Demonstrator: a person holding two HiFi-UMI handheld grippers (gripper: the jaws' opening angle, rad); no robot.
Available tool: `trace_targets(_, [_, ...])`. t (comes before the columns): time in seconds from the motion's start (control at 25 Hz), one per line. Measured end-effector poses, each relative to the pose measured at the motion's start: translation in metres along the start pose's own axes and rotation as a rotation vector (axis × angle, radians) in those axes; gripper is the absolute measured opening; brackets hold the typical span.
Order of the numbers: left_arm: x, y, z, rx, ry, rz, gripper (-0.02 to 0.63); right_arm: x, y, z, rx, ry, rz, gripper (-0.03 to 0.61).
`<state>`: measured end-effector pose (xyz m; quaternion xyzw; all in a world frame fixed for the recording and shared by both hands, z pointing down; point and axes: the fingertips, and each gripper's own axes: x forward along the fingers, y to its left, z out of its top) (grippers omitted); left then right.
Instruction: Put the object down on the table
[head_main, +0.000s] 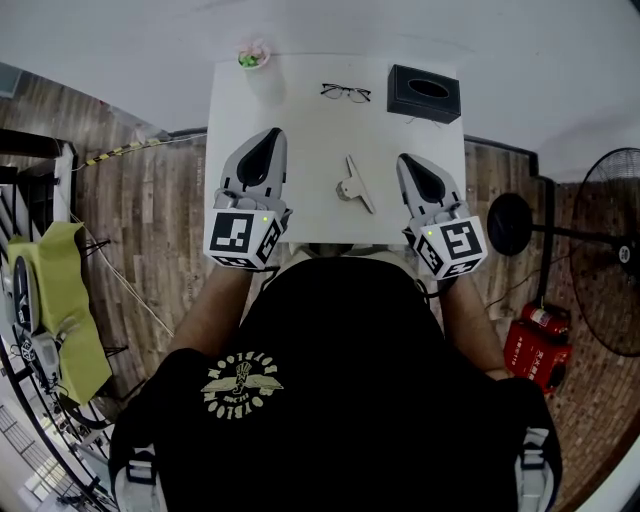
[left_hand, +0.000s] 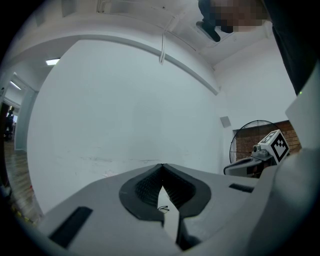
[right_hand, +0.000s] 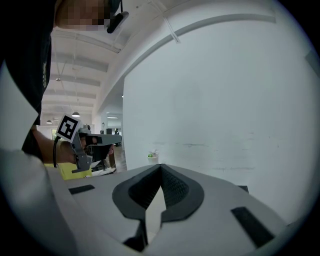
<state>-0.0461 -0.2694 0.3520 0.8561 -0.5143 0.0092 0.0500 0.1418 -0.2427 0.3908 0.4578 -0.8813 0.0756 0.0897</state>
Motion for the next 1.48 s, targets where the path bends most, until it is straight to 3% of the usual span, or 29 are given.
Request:
trace_targets(0.52, [-0.005, -0.002, 0.002, 0.003, 0.000, -0.009, 0.006, -0.019, 0.007, 0.052, -0.036, -0.073, -0.010, -0.001])
trace_targets(1.48, [0.040, -0.029, -0.006, 0.012, 0.028, -0.132, 0.006, -0.036, -0.029, 0.033, 0.028, -0.044, -0.131, 0.000])
